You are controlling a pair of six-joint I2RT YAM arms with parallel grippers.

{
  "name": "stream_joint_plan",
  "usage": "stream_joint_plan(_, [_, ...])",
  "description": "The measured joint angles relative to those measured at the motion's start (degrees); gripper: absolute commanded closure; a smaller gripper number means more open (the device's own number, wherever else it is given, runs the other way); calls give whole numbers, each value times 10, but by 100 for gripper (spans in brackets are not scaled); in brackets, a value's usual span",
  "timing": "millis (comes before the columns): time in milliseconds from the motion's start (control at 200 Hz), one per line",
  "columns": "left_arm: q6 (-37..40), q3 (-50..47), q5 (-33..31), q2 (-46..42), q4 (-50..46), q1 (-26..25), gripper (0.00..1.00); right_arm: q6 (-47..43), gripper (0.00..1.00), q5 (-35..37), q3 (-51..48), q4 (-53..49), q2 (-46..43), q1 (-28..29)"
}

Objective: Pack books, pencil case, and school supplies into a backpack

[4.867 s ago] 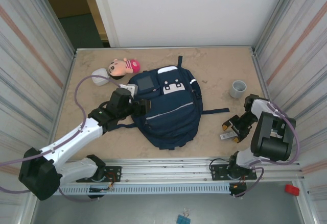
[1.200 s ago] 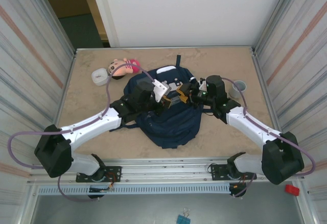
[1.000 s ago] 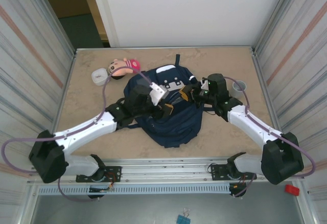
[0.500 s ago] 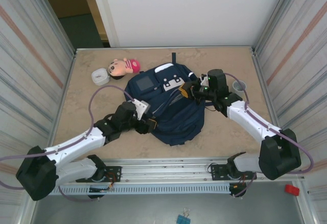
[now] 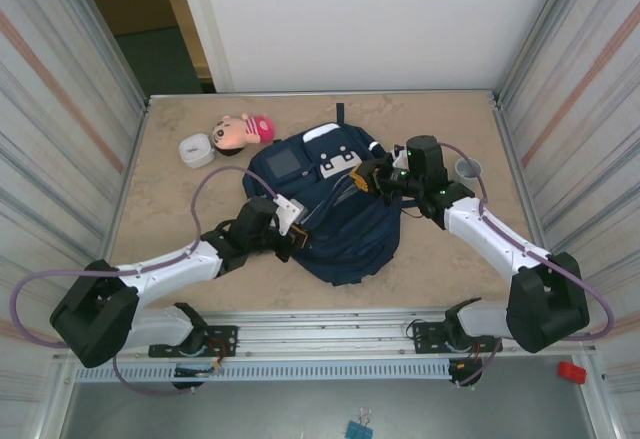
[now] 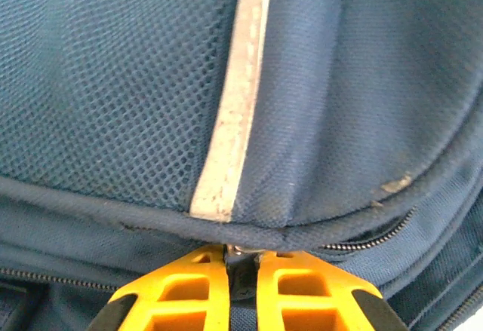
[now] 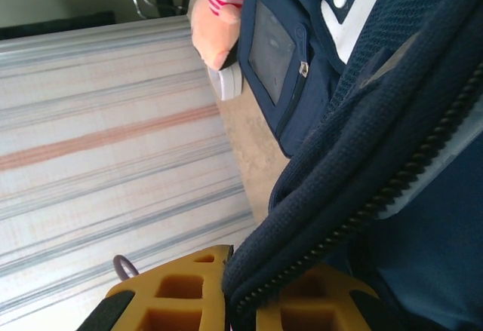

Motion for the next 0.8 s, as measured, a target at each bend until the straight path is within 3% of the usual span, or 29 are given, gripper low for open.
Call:
stream_joint_plan(130, [-1,-1,8,0,5,-6,100,-6,55,9,-2,-4,-2,0])
stream_joint_plan(281, [-12,-3,9,-1,14,-10,100,-6,47,31,-41,-2,-32,21])
stream_joint_plan(476, [-27,-3,10,-1,14,-20,100,11,61,67,-105,8,-52,87])
stream_joint_plan(797, [-42,-3,2,-1,12,-35,100,27,89,108,-115,60,-7,121])
